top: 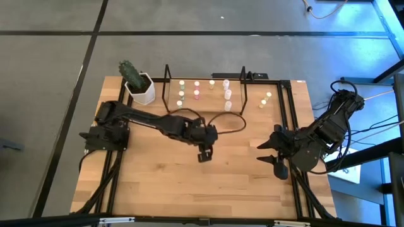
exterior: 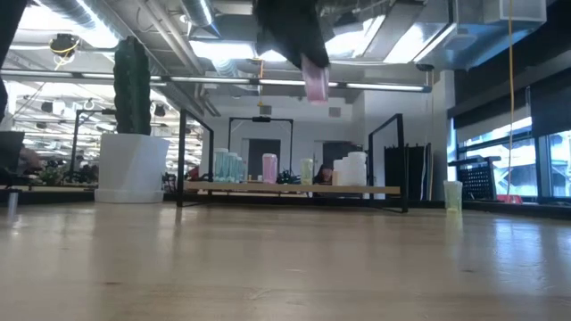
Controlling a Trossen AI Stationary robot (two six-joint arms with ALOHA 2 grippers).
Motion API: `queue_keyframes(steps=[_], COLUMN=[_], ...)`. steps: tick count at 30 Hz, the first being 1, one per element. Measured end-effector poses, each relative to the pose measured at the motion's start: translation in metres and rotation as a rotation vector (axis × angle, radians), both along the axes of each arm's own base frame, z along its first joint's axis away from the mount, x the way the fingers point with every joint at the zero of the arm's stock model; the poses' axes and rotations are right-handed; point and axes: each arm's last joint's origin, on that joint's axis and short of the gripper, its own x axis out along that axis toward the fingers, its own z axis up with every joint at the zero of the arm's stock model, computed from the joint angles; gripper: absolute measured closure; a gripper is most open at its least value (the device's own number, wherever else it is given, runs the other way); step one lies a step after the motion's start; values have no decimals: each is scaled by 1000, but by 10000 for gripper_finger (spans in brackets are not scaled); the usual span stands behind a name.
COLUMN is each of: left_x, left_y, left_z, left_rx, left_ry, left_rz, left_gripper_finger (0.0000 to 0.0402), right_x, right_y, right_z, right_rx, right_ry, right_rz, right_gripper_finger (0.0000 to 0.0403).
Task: Pick and place medicine bottles onto shelf by color
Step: Put the pink pill bottle on the shelf aligned with the other pink pill bottle
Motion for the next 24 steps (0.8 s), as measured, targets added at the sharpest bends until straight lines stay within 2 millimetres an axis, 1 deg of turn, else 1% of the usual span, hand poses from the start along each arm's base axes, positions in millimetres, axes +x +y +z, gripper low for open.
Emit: queue_keyframes(steps=[5,8,13,17,21,24], left_x=[-14,-23,-32,-34,-37,-40], left_y=[19,34,63,85,110,126], left_z=[24,31,29,29,29,28], left_rx=[-13,-12,-49,-47,-27,-4], left_ry=[-45,-29,58,81,86,97], left_rz=[89,128,191,209,247,254], left_gripper_finger=[308,308,308,308,308,308], right_x=[0,0,0,1,1,2], right_y=[0,0,0,0,-2,-5], right_z=[0,0,0,1,1,3], right_rx=[0,2,4,4,-111,-181], right_ry=[0,-3,-4,-8,-37,-106], right_rz=[0,0,0,-1,24,-78], right_gripper_finger=[201,201,201,201,201,201])
